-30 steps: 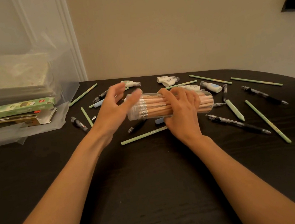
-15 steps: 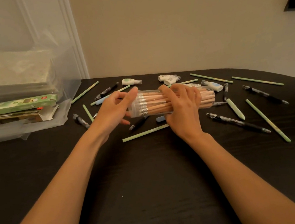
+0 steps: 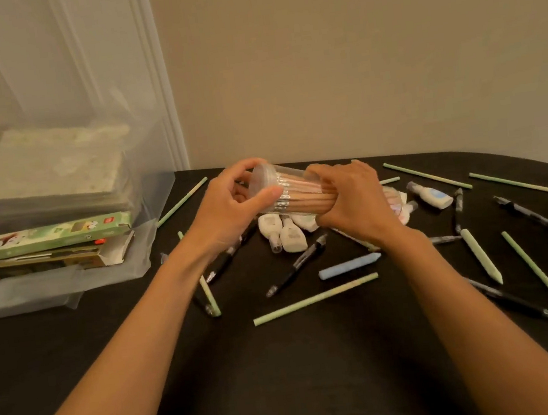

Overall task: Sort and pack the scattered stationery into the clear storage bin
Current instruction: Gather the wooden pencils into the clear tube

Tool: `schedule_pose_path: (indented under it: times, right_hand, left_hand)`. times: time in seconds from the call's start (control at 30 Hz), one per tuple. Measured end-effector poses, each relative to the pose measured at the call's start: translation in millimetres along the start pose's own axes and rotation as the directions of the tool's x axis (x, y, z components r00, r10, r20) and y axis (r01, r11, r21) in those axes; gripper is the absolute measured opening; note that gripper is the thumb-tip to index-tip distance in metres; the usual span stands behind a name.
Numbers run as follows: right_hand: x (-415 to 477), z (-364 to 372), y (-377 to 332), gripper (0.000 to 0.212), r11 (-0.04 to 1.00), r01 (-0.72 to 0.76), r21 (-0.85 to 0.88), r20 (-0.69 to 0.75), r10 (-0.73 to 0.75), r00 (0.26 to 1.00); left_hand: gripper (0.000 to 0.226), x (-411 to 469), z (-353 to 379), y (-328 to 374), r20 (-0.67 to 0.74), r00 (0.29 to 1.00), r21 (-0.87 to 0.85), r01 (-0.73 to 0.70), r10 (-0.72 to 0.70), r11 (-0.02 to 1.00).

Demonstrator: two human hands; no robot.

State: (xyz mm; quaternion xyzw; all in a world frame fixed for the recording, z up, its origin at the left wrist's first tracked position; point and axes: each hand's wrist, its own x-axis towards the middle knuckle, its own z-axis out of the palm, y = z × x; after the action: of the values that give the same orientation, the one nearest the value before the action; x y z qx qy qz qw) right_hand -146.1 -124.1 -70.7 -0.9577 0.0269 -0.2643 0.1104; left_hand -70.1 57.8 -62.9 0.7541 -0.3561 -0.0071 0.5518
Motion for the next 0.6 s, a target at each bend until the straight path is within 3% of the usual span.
schedule_pose_path:
  times: [0.07, 0.23, 0.37, 0.53, 0.6]
  right_hand:
    - [22.4, -9.0, 1.4, 0.05, 1.0, 0.003, 0.008, 0.026, -0.003, 1.0]
    - [78.9, -40.6, -0.8, 0.055, 0.998, -0.03, 0.056, 0.247, 0.016, 0.969]
    - [124.4, -61.7, -18.3, 0.057, 0.978, -0.137, 0.161, 0.358, 0.071, 0.931]
    - [183.6, -72.9, -69.5, 0.059, 0.904, -0.313, 0.292, 0.424, 0.172, 0.889]
    - [208.2, -77.0, -93.2, 0.053, 0.781, -0.468, 0.414, 0.45, 0.272, 0.851]
  left_hand:
    - [0.044, 21.5, -5.3, 2.9, 0.004, 1.0, -0.013, 0.002, -0.002, 1.0]
    - [0.033, 64.9, -25.9, 15.5, 0.008, 0.998, -0.096, 0.056, -0.056, 0.994]
    - [0.037, 90.9, -49.3, 40.7, -0.115, 0.971, -0.23, 0.178, -0.208, 0.957]
    - [0.029, 133.6, -102.5, 91.9, -0.229, 0.923, -0.227, 0.258, -0.309, 0.939]
    - [0.026, 147.0, -129.0, 101.1, -0.239, 0.892, -0.243, 0.327, -0.383, 0.913]
